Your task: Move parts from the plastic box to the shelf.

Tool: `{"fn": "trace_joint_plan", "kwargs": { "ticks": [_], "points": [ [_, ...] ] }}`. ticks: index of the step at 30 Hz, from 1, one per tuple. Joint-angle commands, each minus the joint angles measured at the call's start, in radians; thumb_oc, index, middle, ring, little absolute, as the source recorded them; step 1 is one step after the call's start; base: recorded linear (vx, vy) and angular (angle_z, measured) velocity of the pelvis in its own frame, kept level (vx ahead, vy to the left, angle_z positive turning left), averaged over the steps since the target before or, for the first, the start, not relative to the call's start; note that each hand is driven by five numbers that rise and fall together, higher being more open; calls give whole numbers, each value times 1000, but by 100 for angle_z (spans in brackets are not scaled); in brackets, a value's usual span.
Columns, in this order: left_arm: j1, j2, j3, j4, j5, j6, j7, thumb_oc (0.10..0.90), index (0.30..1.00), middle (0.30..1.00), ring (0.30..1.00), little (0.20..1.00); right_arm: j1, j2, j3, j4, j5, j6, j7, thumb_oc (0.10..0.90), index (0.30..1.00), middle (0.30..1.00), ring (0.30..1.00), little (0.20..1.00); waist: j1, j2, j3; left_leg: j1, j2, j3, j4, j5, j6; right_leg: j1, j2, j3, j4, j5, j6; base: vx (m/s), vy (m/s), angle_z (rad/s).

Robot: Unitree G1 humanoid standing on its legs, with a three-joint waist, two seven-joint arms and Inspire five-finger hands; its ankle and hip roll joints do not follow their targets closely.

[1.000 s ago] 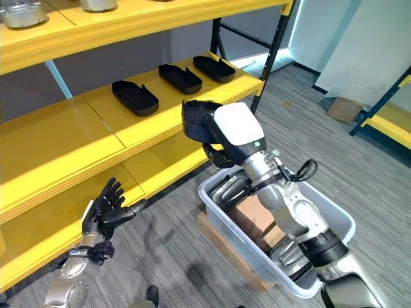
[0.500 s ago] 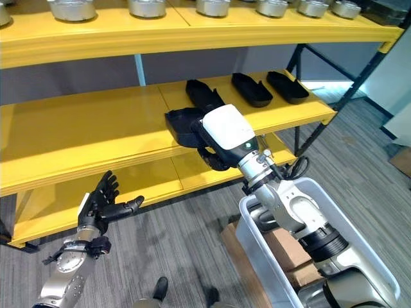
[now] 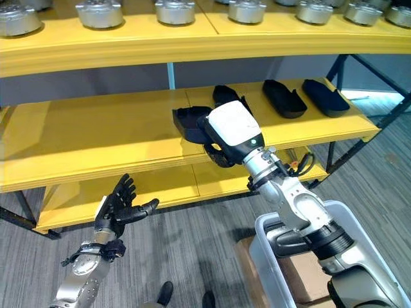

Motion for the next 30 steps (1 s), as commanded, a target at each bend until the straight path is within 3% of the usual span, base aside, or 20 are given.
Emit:
{"fn": "trace_joint_plan", "kwargs": {
  "ticks": [1,5,7,8,9,10,12,13,15,18,20,21,25,30],
  "points": [
    [-37,43,2,-81,2,-82,-23,900,1000,1000,1000,1000,-209,15,-27,-10,77,-19,-99,400,300,300,300,300,14,-40,-90,53,-82,28,45,-79,44,-57,-22,19,51,13,15,5,-144,50],
    [-34,46,-1,-84,-21,-84,-33,900,1000,1000,1000,1000,-276,-16,21,-1,97,-34,-80,400,300,300,300,300,28,-51,-47,-19,-110,55,241,-112,9,-47,-40,-19,88,-10,3,-23,-91,47],
    [-33,44,-2,-84,-26,-83,-36,900,1000,1000,1000,1000,-294,-21,34,5,99,-34,-79,400,300,300,300,300,29,-47,-36,-35,-100,91,288,-108,-6,-33,-37,-31,89,-22,-1,26,-26,55],
    [-33,45,-9,-85,-38,-76,-44,900,1000,1000,1000,1000,-310,-36,46,18,100,-24,-73,400,300,300,300,300,39,-47,-14,-99,-59,156,304,-55,-21,-8,-47,-55,88,-36,-3,39,-7,51],
    [-33,45,-9,-85,-38,-76,-44,900,1000,1000,1000,1000,-310,-36,46,18,100,-24,-73,400,300,300,300,300,39,-47,-14,-99,-59,156,304,-55,-21,-8,-47,-55,88,-36,-3,84,-3,39],
    [-25,54,-17,-83,-37,-70,-57,900,1000,1000,1000,1000,-307,-43,50,22,105,-18,-69,400,300,300,300,300,53,-53,-7,-162,-17,184,249,-26,-7,13,-62,-69,80,-43,5,126,9,18],
    [-18,61,-20,-83,-32,-68,-59,900,1000,1000,1000,1000,-297,-44,50,24,109,-15,-69,400,300,300,300,300,60,-53,-8,-203,14,188,187,37,-10,20,-62,-64,75,-48,10,136,19,22],
    [-18,61,-20,-83,-32,-68,-59,900,1000,1000,1000,1000,-297,-44,50,25,109,-15,-69,400,300,300,300,300,61,-53,-10,-201,14,188,180,42,-11,18,-62,-63,75,-47,10,112,34,20],
    [0,60,-8,-90,-31,-69,-58,900,1000,1000,1000,1000,-288,-47,50,28,111,-13,-69,400,300,300,300,300,75,-33,-17,-209,56,213,69,119,-34,41,-49,-26,62,-64,14,246,125,19],
    [17,48,-4,-80,-41,-69,-65,900,1000,1000,1000,1000,-259,-34,34,22,104,-15,-65,400,300,300,300,300,78,-16,-42,-163,66,237,14,112,-29,67,-45,-18,41,-74,25,186,131,-9],
    [16,46,-9,-74,-49,-72,-61,900,1000,1000,1000,1000,-240,-12,21,32,102,-6,-66,400,300,300,300,300,88,-13,-68,-130,51,239,7,93,-17,88,-71,-5,23,-76,37,316,245,-52],
    [13,47,-5,-72,-64,-78,-60,900,1000,1000,1000,1000,-243,3,28,49,93,0,-70,400,300,300,300,300,95,-20,-76,-118,34,260,13,74,0,99,-102,8,25,-73,54,221,167,-52],
    [6,54,-8,-76,-66,-80,-55,900,1000,1000,1000,1000,-258,14,34,73,97,8,-69,400,300,300,300,300,102,-27,-84,-111,16,282,18,54,17,100,-134,11,30,-68,73,177,148,-14],
    [-5,70,-12,-86,-75,-84,-39,900,1000,1000,1000,1000,-337,54,70,186,98,50,-82,400,300,300,300,300,120,-39,-104,-109,-29,313,36,-2,63,74,-201,30,40,-37,116,160,146,-11]
  ]
}}
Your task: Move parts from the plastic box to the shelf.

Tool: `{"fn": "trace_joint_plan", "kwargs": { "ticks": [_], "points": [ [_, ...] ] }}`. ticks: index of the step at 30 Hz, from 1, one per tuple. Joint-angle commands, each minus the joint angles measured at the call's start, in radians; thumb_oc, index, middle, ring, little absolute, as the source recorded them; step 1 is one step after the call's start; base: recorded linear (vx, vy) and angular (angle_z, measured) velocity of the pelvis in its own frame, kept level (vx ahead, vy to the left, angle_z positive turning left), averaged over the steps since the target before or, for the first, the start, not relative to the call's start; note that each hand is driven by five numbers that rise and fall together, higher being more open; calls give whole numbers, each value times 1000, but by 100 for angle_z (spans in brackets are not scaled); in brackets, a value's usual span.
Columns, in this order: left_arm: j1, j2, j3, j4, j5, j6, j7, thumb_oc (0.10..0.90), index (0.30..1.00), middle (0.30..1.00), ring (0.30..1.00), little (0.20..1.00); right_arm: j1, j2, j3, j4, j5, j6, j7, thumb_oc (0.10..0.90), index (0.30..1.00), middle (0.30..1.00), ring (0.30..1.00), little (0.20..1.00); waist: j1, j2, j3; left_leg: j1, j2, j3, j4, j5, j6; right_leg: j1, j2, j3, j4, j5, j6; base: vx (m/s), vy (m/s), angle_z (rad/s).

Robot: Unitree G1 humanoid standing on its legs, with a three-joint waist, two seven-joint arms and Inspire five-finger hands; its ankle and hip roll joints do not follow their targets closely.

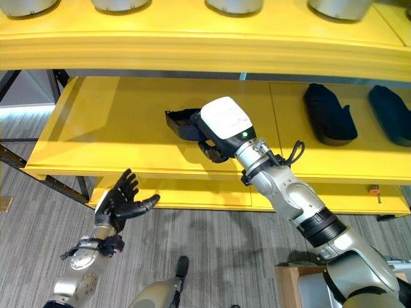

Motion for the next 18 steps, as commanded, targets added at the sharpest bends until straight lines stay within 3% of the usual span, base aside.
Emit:
{"fn": "trace_joint_plan", "kwargs": {
  "ticks": [1,11,12,15,18],
  "points": [
    [69,25,-18,-88,-30,-102,-4,900,1000,1000,1000,1000,-194,43,-26,93,39,21,-105,400,300,300,300,300,18,-38,-203,-27,55,-15,9,-39,-62,-66,50,28,16,11,-12,147,110,-11],
    [91,53,-15,-107,-46,-101,-17,900,1000,1000,1000,1000,-259,108,21,305,58,64,-105,400,300,300,300,300,40,-49,-195,-27,0,-16,8,-85,-25,-127,-6,25,111,99,23,91,83,-11],
    [89,63,-25,-110,-42,-95,-29,900,1000,1000,1000,1000,-233,136,28,374,80,69,-91,400,300,300,300,300,39,-38,-170,-16,-13,-33,14,-94,-12,-173,2,28,224,161,21,44,39,-17],
    [82,79,-35,-112,-46,-92,-38,900,1000,1000,1000,1000,-238,151,38,434,101,74,-85,400,300,300,300,300,29,-20,-139,-14,-10,-58,19,-92,-3,-235,27,39,325,198,11,-3,28,2],
    [70,93,-44,-112,-48,-95,-44,900,1000,1000,1000,1000,-259,177,46,504,140,78,-88,400,300,300,300,300,20,10,-104,-8,5,-75,17,-95,-3,-317,47,29,359,161,-13,-1,-1,37]
  ]
}}
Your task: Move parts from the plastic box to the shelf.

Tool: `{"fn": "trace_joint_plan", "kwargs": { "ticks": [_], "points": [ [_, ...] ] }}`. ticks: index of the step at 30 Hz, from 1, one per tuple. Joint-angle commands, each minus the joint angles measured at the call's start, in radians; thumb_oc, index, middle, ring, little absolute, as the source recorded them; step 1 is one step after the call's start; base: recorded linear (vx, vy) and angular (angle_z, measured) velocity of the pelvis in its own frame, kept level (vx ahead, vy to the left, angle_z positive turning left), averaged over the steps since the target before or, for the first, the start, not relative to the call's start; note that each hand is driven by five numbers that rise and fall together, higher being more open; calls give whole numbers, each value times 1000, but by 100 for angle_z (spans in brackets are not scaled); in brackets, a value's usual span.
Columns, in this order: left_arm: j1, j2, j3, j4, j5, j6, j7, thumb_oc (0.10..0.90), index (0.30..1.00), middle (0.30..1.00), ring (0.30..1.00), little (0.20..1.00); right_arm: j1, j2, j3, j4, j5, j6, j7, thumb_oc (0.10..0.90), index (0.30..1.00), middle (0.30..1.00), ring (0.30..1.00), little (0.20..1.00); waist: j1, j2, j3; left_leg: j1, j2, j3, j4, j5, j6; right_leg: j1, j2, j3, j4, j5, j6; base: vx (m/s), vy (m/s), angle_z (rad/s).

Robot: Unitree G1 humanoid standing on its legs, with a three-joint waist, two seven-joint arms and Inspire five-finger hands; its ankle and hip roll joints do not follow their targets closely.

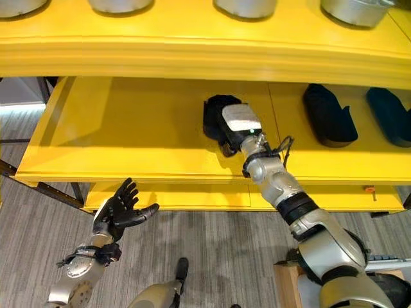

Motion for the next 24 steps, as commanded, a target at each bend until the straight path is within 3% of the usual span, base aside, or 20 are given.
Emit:
{"fn": "trace_joint_plan", "kwargs": {
  "ticks": [1,2,3,4,6,9,11,15,24],
  "points": [
    [-8,35,9,-104,-12,-97,-32,900,1000,1000,1000,1000,-144,-9,-2,-39,61,-13,-69,400,300,300,300,300,23,25,-87,2,4,-64,39,-75,-34,-39,47,-6,-113,232,-42,66,-57,30],
    [-18,39,7,-105,-26,-104,-34,900,1000,1000,1000,1000,-157,16,-3,13,96,-13,-68,400,300,300,300,300,24,43,-74,12,22,-62,31,-82,-48,-78,28,-40,-203,183,-51,52,-59,8],
    [-18,39,7,-105,-26,-104,-35,900,1000,1000,1000,1000,-159,17,-2,16,96,-15,-69,400,300,300,300,300,20,45,-71,16,23,-65,30,-82,-49,-71,29,-44,-206,183,-52,88,-160,-24],
    [-23,41,9,-102,-32,-112,-31,900,1000,1000,1000,1000,-175,50,5,40,119,-21,-65,400,300,300,300,300,16,52,-47,32,46,-59,31,-96,-67,-119,-9,-65,-297,222,-37,84,-182,-20],
    [-17,37,10,-97,-32,-115,-30,900,1000,1000,1000,1000,-162,66,16,41,116,-28,-47,400,300,300,300,300,1,39,-24,56,62,-60,41,-109,-84,-138,-20,-61,-340,260,-20,110,-208,-2],
    [2,20,10,-97,-31,-113,-49,900,1000,1000,1000,1000,-128,55,34,34,119,-43,-21,400,300,300,300,300,7,16,-33,55,66,-67,35,-106,-103,-91,-11,-87,-394,237,-25,48,-156,29],
    [14,17,12,-105,-37,-117,-54,900,1000,1000,1000,1000,-144,37,60,38,118,-55,-7,400,300,300,300,300,13,23,-38,35,82,-76,32,-92,-118,-87,3,-110,-395,226,-34,-51,-212,49],
    [-7,26,-16,-104,-49,-122,-59,900,1000,1000,1000,1000,-223,-14,127,91,123,-62,2,400,300,300,300,300,20,61,2,-36,116,-110,44,-56,-150,-113,32,-154,-370,186,-59,-145,-222,34],
    [-36,33,-43,-106,-48,-118,-57,900,1000,1000,1000,1000,-275,-65,215,183,111,-74,33,400,300,300,300,300,29,103,66,-92,163,-128,17,-1,-182,-202,68,-172,-291,146,-79,-97,-104,3]
  ]
}}
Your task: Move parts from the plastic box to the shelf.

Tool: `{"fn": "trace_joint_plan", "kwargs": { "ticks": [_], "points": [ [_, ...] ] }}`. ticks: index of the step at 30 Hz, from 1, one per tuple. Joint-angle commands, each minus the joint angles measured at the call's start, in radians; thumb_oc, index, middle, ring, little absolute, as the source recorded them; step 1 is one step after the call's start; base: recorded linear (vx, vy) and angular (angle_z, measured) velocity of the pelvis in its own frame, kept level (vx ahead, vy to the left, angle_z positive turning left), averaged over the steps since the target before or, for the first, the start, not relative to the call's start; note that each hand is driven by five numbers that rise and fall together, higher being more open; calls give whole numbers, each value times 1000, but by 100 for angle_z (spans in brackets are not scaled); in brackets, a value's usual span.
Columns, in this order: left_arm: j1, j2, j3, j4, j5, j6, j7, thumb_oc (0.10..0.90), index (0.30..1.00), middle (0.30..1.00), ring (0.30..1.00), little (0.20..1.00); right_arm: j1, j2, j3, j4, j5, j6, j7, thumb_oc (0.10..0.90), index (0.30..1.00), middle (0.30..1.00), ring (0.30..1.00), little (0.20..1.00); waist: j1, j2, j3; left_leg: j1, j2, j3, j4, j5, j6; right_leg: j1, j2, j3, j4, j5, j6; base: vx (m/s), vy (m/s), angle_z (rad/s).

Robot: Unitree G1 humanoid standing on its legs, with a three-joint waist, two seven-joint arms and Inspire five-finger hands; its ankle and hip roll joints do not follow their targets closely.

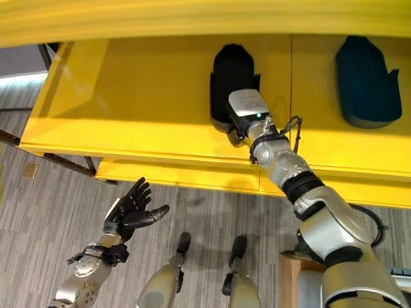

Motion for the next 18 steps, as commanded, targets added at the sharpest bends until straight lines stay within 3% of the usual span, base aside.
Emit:
{"fn": "trace_joint_plan", "kwargs": {
  "ticks": [1,18],
  "points": [
    [-33,48,24,-106,-11,-91,-14,900,1000,1000,1000,1000,-54,0,57,21,33,1,43,400,300,300,300,300,13,-35,-26,12,-17,6,-16,14,22,7,-102,26,132,-99,88,-49,-53,7],
    [-50,52,19,-115,-24,-95,-1,900,1000,1000,1000,1000,-99,-7,46,126,58,16,4,400,300,300,300,300,25,-21,-9,-4,-10,-10,-35,22,18,-30,-100,15,161,-108,89,-6,-9,1]
  ]
}}
